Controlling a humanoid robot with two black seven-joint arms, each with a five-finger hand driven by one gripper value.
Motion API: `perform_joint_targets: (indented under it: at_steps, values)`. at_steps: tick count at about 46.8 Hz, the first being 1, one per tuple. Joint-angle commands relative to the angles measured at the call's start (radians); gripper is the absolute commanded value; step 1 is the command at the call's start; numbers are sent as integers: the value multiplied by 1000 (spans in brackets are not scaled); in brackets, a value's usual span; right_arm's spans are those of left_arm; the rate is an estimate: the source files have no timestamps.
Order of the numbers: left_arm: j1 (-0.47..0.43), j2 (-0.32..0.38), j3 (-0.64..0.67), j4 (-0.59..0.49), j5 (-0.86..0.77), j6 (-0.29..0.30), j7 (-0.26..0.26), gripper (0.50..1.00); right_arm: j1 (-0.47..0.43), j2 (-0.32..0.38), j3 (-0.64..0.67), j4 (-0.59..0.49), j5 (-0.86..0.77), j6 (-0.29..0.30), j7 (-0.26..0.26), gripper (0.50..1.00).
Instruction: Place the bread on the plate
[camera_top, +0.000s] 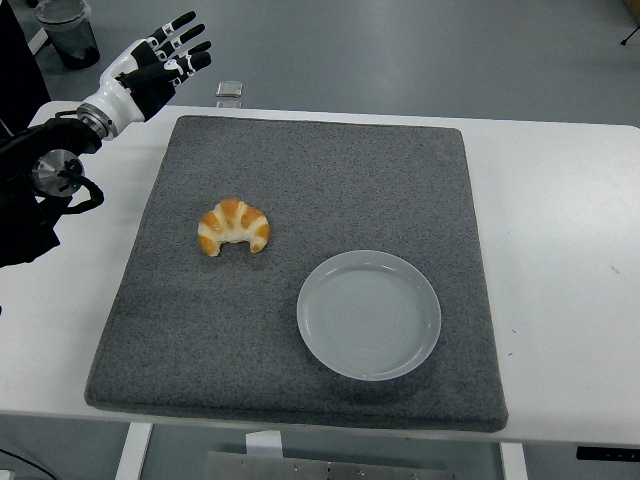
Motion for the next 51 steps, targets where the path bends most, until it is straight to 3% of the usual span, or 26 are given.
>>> perform_joint_targets:
  at_steps: [1,51]
  values:
    - [0,0,1,1,0,-1,-2,990,-1,0,0,0,0,0,0,932]
    - [0,2,3,9,9,8,-15,990,-1,0,-2,0,0,0,0,930]
